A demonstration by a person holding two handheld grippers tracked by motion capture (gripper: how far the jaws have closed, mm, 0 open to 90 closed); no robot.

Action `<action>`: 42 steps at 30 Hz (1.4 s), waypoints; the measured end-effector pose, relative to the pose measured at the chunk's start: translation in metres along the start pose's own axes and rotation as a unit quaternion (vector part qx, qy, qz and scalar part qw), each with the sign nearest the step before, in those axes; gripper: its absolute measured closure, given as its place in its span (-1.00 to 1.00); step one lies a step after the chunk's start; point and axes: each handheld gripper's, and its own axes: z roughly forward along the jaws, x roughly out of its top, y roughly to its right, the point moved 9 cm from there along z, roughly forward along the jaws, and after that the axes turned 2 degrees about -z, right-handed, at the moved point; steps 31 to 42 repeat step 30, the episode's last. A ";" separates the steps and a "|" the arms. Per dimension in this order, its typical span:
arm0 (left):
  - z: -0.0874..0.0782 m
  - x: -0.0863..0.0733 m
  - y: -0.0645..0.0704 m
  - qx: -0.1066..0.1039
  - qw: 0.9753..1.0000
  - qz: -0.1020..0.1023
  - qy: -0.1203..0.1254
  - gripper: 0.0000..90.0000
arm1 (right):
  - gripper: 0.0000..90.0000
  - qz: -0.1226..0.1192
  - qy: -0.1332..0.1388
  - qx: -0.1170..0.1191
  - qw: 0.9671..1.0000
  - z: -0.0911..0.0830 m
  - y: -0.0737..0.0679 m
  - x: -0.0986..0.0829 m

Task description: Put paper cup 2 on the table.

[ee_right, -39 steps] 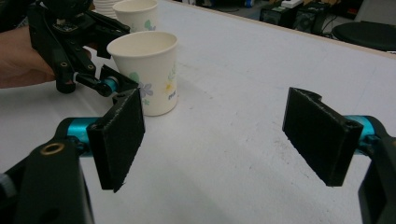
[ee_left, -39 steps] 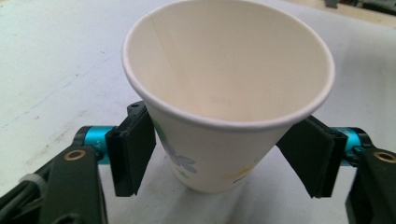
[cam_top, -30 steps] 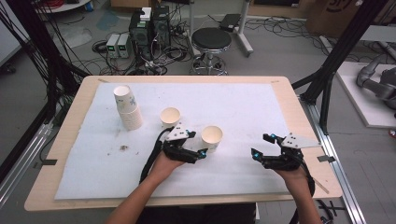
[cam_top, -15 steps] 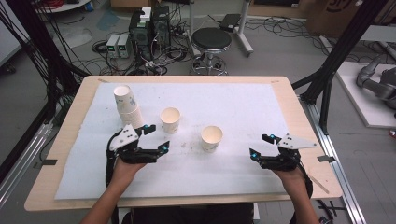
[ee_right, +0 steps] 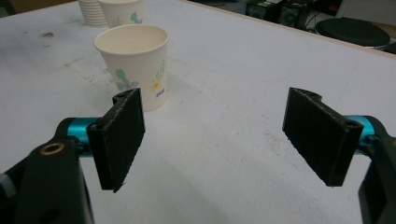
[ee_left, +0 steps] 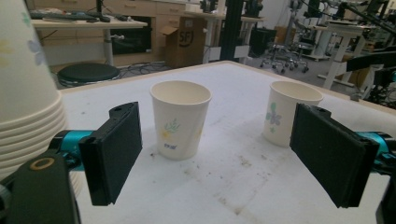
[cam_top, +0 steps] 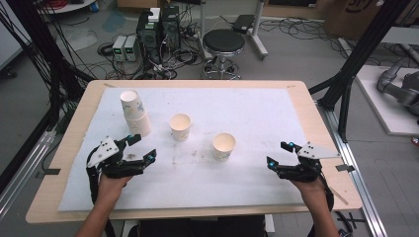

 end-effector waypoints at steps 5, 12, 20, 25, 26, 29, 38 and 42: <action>-0.006 -0.003 -0.004 0.007 1.000 -0.009 0.002 -0.62 | -0.52 -0.003 -0.003 0.001 1.000 0.002 -0.003 0.000; -0.009 -0.005 -0.005 0.010 1.000 -0.003 0.000 -0.61 | -0.52 -0.007 0.000 0.005 1.000 0.004 -0.006 0.004; -0.008 -0.004 -0.004 0.011 1.000 -0.001 0.001 -0.60 | -0.52 -0.007 0.002 0.005 1.000 0.005 -0.006 0.003; -0.008 -0.004 -0.003 0.011 1.000 0.001 0.000 -0.60 | -0.52 -0.005 0.001 0.005 1.000 0.005 -0.005 0.002; -0.008 -0.004 -0.003 0.011 1.000 0.000 0.000 -0.60 | -0.52 -0.005 0.001 0.004 1.000 0.005 -0.005 0.002; -0.007 -0.004 -0.003 0.011 1.000 -0.001 0.001 -0.60 | -0.52 -0.002 0.001 0.004 1.000 0.005 -0.005 0.002; -0.007 -0.004 -0.003 0.011 1.000 0.000 0.001 -0.60 | -0.52 -0.005 0.002 0.003 1.000 0.005 -0.004 0.002; -0.007 -0.004 -0.003 0.011 1.000 0.000 0.001 -0.60 | -0.52 -0.005 0.002 0.003 1.000 0.005 -0.004 0.002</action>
